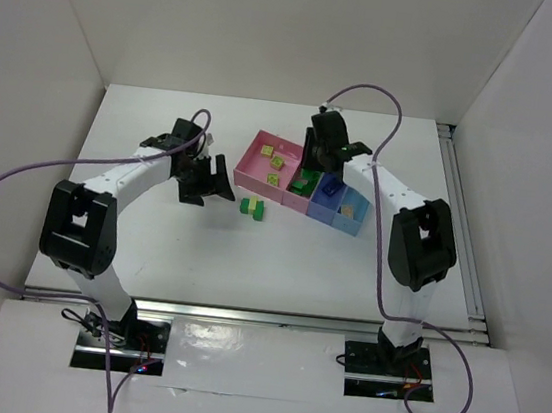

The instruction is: Sort the legos into containers by color

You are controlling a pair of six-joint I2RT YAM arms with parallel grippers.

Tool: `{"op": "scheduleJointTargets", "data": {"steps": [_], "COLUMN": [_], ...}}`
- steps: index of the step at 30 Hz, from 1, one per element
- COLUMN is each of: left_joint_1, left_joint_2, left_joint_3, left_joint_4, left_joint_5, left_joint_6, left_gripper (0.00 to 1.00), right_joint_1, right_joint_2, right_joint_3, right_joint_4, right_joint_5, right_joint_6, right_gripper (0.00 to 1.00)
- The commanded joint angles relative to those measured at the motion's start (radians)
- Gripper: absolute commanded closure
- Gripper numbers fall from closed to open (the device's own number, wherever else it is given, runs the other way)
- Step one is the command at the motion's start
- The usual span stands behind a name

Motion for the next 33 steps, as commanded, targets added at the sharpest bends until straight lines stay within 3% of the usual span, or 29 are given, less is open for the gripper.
{"op": "scheduleJointTargets", "data": {"steps": [1, 4, 6, 11, 13, 18, 21, 25, 29, 33], "left_joint_1": [-0.024, -0.033, -0.033, -0.033, -0.033, 0.051, 0.071, 0.080, 0.080, 0.080], "left_joint_2": [0.025, 0.025, 0.025, 0.034, 0.024, -0.019, -0.042, -0.033, -0.033, -0.042], "left_joint_3": [0.039, 0.048, 0.059, 0.068, 0.068, 0.030, 0.030, 0.030, 0.030, 0.021], "left_joint_4": [-0.027, -0.027, -0.038, -0.047, -0.057, -0.057, -0.046, -0.046, -0.046, -0.046], "left_joint_5": [-0.002, -0.002, -0.011, -0.052, -0.097, -0.135, -0.135, -0.115, -0.115, -0.115], "left_joint_6": [0.021, 0.021, 0.021, 0.010, -0.014, -0.082, -0.094, -0.094, -0.085, -0.085], "left_gripper": [0.12, 0.12, 0.12, 0.12, 0.13, 0.16, 0.16, 0.17, 0.17, 0.17], "right_joint_1": [-0.010, -0.019, -0.010, 0.010, 0.056, 0.196, 0.271, 0.303, 0.303, 0.303], "right_joint_2": [0.032, 0.058, 0.069, 0.027, -0.019, -0.122, -0.083, -0.015, 0.066, 0.135], "right_joint_3": [0.039, 0.071, 0.091, 0.076, 0.014, -0.106, -0.078, -0.064, -0.004, 0.016], "right_joint_4": [-0.009, -0.009, -0.021, -0.031, 0.003, 0.032, -0.065, -0.063, -0.104, -0.104], "right_joint_5": [0.004, -0.028, -0.028, -0.014, 0.012, -0.023, -0.049, -0.097, -0.086, -0.065], "right_joint_6": [0.037, 0.025, 0.006, -0.003, -0.049, -0.119, -0.036, 0.083, 0.169, 0.180], "right_gripper": [0.67, 0.36, 0.29, 0.29, 0.37, 0.37, 0.31, 0.23, 0.23, 0.30]}}
